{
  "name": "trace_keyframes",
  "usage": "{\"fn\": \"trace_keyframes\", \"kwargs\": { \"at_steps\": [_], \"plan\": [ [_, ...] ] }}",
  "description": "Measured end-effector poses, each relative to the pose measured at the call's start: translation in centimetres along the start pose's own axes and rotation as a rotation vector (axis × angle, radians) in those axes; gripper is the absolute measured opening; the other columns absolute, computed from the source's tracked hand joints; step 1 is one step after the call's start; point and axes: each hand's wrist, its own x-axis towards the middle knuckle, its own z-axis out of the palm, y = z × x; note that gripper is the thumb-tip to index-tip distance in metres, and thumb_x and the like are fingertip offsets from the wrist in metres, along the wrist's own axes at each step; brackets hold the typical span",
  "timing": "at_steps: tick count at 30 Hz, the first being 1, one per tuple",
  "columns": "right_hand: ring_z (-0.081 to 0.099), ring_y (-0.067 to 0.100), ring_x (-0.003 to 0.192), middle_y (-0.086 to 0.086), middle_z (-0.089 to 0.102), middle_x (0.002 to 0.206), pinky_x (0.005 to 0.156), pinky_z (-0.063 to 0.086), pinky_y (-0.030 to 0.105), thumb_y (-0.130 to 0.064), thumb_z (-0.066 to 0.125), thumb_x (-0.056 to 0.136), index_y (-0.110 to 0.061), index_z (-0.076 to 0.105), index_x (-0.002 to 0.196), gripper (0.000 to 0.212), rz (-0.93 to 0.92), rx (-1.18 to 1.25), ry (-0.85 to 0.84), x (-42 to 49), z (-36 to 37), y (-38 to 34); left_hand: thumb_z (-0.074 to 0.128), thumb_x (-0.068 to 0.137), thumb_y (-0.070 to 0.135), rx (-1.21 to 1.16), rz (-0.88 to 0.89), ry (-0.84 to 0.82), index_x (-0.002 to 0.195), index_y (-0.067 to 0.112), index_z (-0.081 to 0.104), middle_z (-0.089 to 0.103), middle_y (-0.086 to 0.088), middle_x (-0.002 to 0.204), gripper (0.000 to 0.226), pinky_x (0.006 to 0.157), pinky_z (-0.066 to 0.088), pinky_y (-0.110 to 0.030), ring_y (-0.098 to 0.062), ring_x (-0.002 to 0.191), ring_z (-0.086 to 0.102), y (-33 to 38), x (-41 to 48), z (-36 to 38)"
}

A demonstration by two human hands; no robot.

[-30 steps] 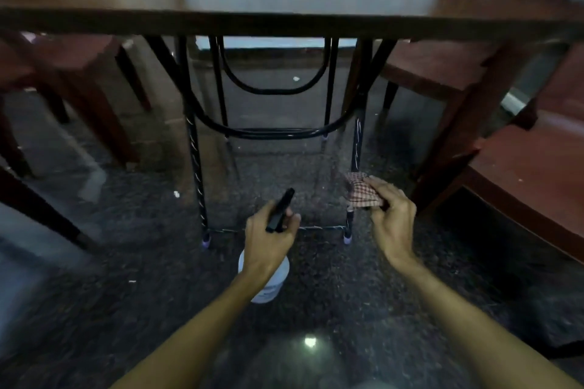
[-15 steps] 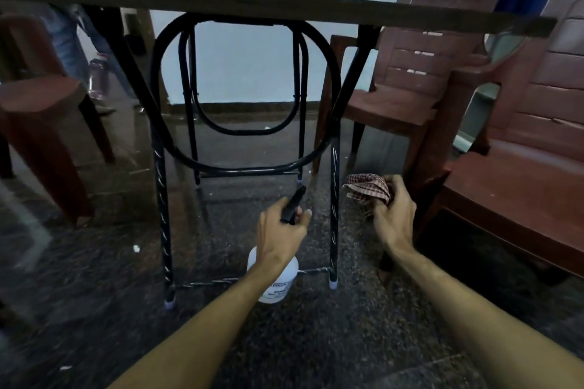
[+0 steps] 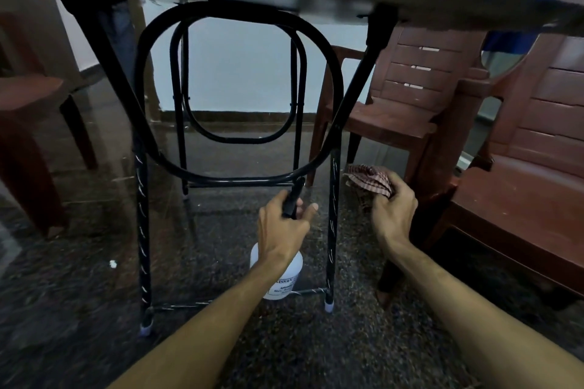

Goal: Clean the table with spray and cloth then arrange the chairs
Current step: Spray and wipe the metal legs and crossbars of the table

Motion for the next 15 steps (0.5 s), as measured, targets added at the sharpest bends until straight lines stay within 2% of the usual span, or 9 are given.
{"fn": "trace_keyframes", "kwargs": {
  "at_steps": [3,5,7,8,10,12,15],
  "plan": [
    [0.063,0.012,0.108,-0.002,0.069,0.114,0.097,0.049,0.017,0.015,0.044,0.074,-0.009,0.066,0.126,0.061,-0.057,0.043,0.112,1.9,1.5,-1.5,0.081,0.085,0.024,-0.013,0.038,-0.004,0.083,0.017,0.064,0.069,0.005,0.071,0.019,0.064,0.053,-0.022,-0.002,0.069,0.066,-0.6,0.4,-0.8],
    [0.059,0.015,0.116,0.006,0.067,0.122,0.102,0.043,0.014,0.017,0.046,0.071,-0.005,0.066,0.126,0.063,-0.132,0.059,0.171,2.8,3.3,-2.0,0.080,0.086,0.021,-0.004,0.052,0.001,0.082,0.019,0.063,0.069,0.005,0.072,0.017,0.066,0.054,-0.023,-0.004,0.070,0.067,-1.2,0.7,-1.0],
    [0.051,0.018,0.129,0.012,0.061,0.134,0.110,0.033,0.011,0.016,0.051,0.078,-0.005,0.064,0.129,0.057,-0.252,0.041,0.066,2.8,5.3,-1.1,0.079,0.086,0.021,0.015,0.060,-0.009,0.082,0.020,0.062,0.068,0.004,0.073,0.017,0.068,0.055,-0.025,-0.006,0.071,0.067,-1.9,1.0,-1.1],
    [0.045,0.018,0.136,0.013,0.054,0.143,0.114,0.028,0.014,0.012,0.053,0.083,-0.007,0.061,0.133,0.055,-0.317,-0.010,-0.046,2.3,6.2,0.0,0.079,0.085,0.021,0.024,0.061,-0.014,0.082,0.019,0.062,0.068,0.004,0.073,0.017,0.068,0.054,-0.023,-0.006,0.071,0.067,-2.2,1.0,-1.0],
    [0.036,0.023,0.143,0.012,0.038,0.156,0.121,0.027,0.031,0.006,0.056,0.087,-0.013,0.055,0.141,0.057,-0.359,-0.204,-0.239,0.6,7.2,3.8,0.079,0.086,0.020,0.024,0.045,-0.030,0.082,0.019,0.063,0.068,0.004,0.072,0.016,0.066,0.051,-0.017,-0.005,0.071,0.066,-2.8,0.9,-1.0],
    [0.036,0.031,0.143,0.013,0.031,0.158,0.118,0.032,0.046,0.000,0.060,0.089,-0.015,0.052,0.143,0.057,-0.328,-0.382,-0.301,-0.7,6.9,6.5,0.078,0.087,0.019,0.027,0.025,-0.042,0.082,0.020,0.063,0.067,0.004,0.072,0.016,0.064,0.048,-0.016,-0.004,0.071,0.064,-3.5,0.7,-1.1],
    [0.039,0.034,0.140,0.015,0.033,0.156,0.111,0.041,0.051,-0.007,0.057,0.091,-0.015,0.053,0.142,0.052,-0.411,-0.416,-0.270,1.1,6.9,5.4,0.078,0.087,0.019,0.035,0.022,-0.058,0.081,0.022,0.062,0.067,0.007,0.071,0.017,0.066,0.049,-0.022,-0.003,0.068,0.063,-4.6,0.9,-1.0]
  ]
}}
